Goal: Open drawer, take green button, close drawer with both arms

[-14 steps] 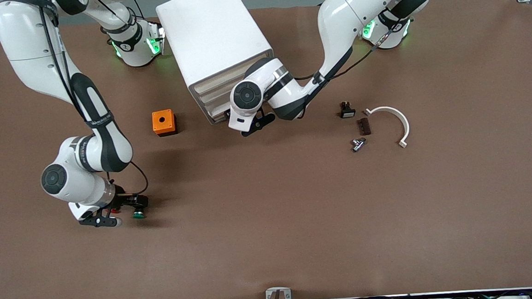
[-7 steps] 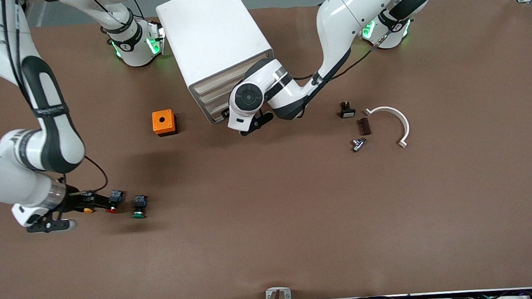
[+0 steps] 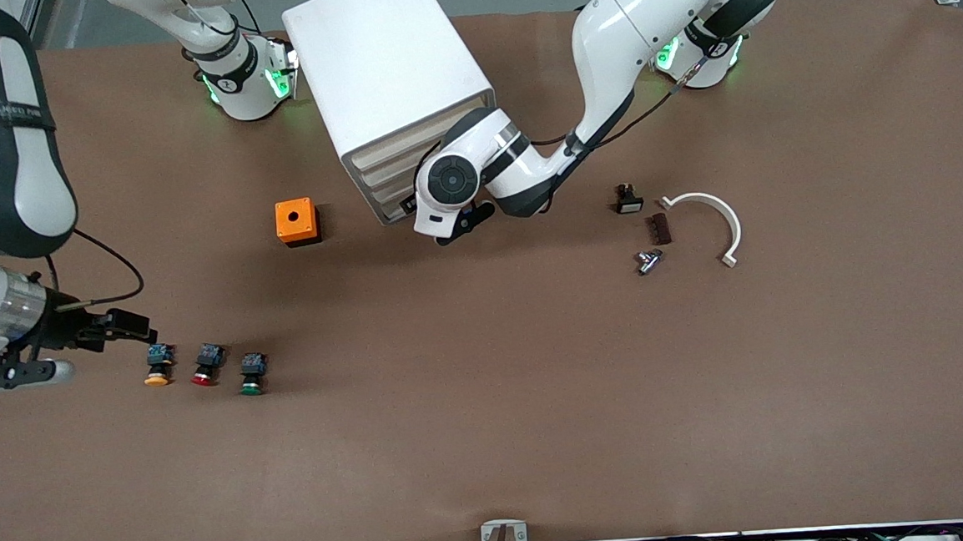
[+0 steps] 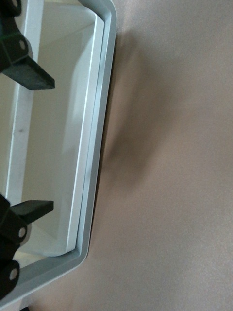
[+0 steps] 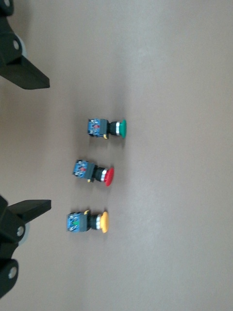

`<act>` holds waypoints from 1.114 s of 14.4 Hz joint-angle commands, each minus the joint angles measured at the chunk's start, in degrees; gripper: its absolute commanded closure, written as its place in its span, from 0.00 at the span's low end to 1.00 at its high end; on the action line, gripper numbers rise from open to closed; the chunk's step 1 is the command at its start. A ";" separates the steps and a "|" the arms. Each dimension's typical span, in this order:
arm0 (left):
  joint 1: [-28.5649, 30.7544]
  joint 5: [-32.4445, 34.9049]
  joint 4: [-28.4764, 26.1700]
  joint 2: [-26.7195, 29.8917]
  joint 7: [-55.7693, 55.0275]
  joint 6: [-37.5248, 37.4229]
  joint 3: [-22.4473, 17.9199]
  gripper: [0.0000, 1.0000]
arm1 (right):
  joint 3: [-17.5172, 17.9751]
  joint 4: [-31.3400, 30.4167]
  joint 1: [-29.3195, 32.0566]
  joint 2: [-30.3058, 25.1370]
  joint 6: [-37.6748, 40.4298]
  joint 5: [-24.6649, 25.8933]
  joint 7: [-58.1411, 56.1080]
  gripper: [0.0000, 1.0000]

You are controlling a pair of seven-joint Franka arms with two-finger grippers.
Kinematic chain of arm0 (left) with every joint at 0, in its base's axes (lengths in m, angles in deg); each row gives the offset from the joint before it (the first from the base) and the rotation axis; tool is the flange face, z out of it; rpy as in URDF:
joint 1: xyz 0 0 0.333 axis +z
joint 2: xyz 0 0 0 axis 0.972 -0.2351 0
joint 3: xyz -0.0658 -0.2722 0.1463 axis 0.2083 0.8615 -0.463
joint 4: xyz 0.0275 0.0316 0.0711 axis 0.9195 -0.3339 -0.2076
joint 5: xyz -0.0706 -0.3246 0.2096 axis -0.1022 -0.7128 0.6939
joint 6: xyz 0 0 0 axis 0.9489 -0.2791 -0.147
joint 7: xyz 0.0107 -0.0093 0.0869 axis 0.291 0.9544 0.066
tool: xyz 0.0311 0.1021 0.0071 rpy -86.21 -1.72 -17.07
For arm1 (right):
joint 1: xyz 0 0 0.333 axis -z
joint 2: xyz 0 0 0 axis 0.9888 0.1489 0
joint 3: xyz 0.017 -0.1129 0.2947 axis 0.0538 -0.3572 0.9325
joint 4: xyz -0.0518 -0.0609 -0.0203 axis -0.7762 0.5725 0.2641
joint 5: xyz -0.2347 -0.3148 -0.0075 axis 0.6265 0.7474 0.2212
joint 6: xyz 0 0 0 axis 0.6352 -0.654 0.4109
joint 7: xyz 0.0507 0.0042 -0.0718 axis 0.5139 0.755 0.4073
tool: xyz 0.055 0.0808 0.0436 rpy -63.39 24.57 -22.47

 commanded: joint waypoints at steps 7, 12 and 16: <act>6.77 3.41 -1.32 8.61 -0.12 0.33 -1.05 0.00 | 1.05 -1.59 0.54 -14.55 13.33 5.98 9.54 0.00; 16.71 7.80 0.00 17.14 3.19 -5.62 -0.69 0.00 | 1.31 -1.94 0.28 -19.47 15.37 9.05 11.04 0.00; 24.25 9.57 0.17 24.18 15.31 -18.28 -0.78 0.00 | 1.22 -2.73 0.10 -21.50 15.45 9.15 10.95 0.00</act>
